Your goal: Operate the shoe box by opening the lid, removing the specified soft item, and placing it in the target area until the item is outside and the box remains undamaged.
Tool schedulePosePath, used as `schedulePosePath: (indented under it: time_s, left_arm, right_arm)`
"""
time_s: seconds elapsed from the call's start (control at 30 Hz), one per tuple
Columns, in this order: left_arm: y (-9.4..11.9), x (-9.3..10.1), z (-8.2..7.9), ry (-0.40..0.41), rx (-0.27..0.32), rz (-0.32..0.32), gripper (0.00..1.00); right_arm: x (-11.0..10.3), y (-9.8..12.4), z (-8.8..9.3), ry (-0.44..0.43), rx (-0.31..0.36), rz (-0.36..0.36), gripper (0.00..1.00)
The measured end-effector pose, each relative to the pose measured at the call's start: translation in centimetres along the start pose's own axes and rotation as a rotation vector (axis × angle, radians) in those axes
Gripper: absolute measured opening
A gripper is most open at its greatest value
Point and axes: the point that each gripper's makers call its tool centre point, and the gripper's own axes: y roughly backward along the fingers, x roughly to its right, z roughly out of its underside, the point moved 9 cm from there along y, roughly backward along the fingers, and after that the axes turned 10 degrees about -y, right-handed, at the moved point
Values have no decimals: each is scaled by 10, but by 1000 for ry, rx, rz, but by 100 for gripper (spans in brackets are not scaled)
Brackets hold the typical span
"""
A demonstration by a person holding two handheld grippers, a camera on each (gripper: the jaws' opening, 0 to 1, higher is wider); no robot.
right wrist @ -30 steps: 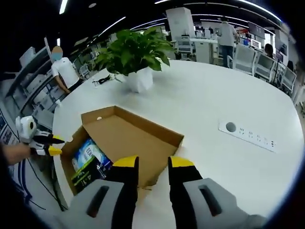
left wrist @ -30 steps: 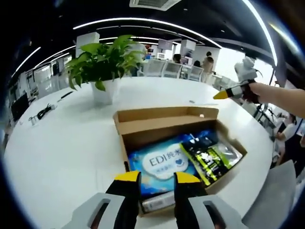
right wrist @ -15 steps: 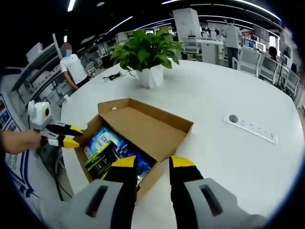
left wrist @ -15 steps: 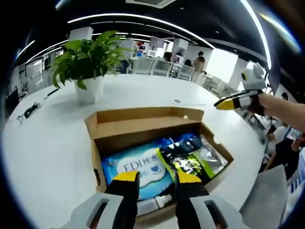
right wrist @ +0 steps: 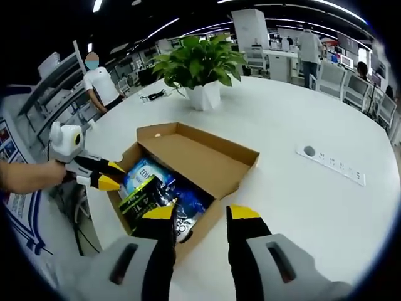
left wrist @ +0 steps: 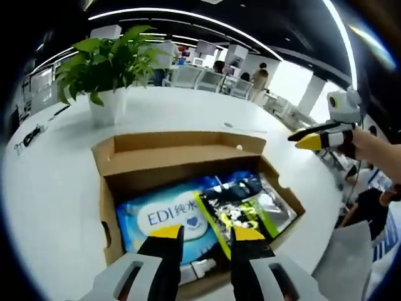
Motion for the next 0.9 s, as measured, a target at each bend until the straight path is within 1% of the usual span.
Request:
schedulePosePath:
  time_s: [0.1, 0.2, 0.27, 0.33, 0.43, 0.53, 0.67, 0.9]
  left_arm:
    - [-5, 4, 1, 8, -25, 21, 30]
    - [-14, 1, 4, 6, -50, 41, 30]
    - [-18, 1, 3, 18, -52, 56, 30]
    - [-22, 3, 3, 47, -65, 80, 30]
    - [-28, -1, 3, 81, -69, 91, 29]
    - [-29, 1, 3, 133, -81, 117, 28]
    - [-32, 3, 4, 174, -97, 137, 24]
    - [-37, 5, 5, 181, -110, 140, 13]
  right_arm:
    - [-2, 4, 6, 1, -11, -7, 31]
    - [-3, 6, 10, 0, -15, -12, 32]
    - [-3, 8, 12, -3, -19, -17, 33]
    - [-5, 12, 17, -4, -27, -24, 33]
    - [-6, 16, 22, -2, -33, -29, 33]
    - [-7, 18, 25, -2, -38, -32, 33]
    - [-3, 18, 27, -7, -41, -29, 33]
    - [-3, 20, 33, -12, -50, -21, 32]
